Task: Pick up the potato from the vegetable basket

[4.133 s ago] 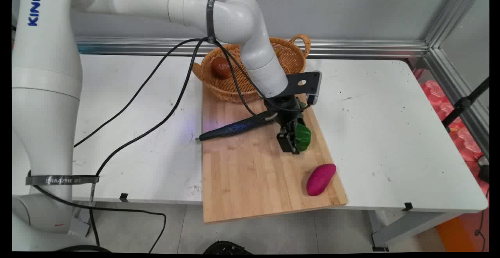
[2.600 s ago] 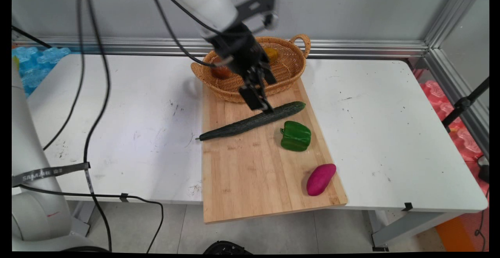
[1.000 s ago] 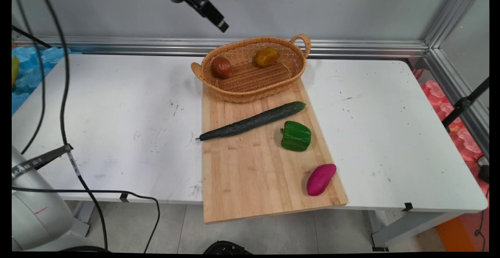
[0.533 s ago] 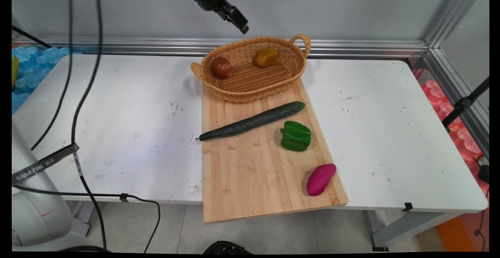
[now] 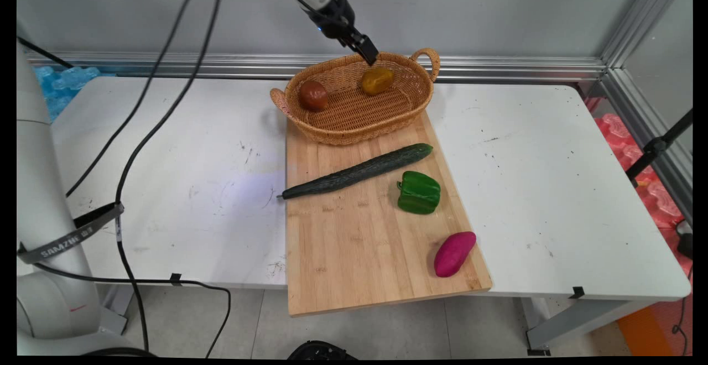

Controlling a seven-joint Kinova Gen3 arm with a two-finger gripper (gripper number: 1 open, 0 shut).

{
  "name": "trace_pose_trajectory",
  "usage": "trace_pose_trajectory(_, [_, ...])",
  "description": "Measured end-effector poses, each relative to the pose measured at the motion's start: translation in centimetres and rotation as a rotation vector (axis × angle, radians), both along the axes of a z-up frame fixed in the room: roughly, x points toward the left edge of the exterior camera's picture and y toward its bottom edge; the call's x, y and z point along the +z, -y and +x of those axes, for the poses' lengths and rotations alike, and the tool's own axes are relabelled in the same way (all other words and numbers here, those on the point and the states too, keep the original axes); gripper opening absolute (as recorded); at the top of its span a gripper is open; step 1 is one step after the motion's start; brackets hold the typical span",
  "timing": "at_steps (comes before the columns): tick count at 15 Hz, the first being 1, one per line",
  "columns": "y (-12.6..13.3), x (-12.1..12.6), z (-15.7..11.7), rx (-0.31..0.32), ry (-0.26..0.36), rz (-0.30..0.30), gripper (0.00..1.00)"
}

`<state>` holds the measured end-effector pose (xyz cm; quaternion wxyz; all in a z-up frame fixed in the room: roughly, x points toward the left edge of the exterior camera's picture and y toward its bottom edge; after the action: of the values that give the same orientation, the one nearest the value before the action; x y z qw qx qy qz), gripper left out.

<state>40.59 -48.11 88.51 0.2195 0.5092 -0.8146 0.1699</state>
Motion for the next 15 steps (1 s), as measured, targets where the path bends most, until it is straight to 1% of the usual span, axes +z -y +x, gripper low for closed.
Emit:
trace_pose_trajectory(8, [5.6, -6.2, -2.3, -0.024, 0.053, 0.05, 1.0])
trace_pose_trajectory(14, [7.7, -8.7, -3.1, -0.044, 0.07, 0.076, 1.0])
trace_pose_trajectory(15, [7.9, -8.9, -3.2, -0.048, 0.072, 0.078, 0.0])
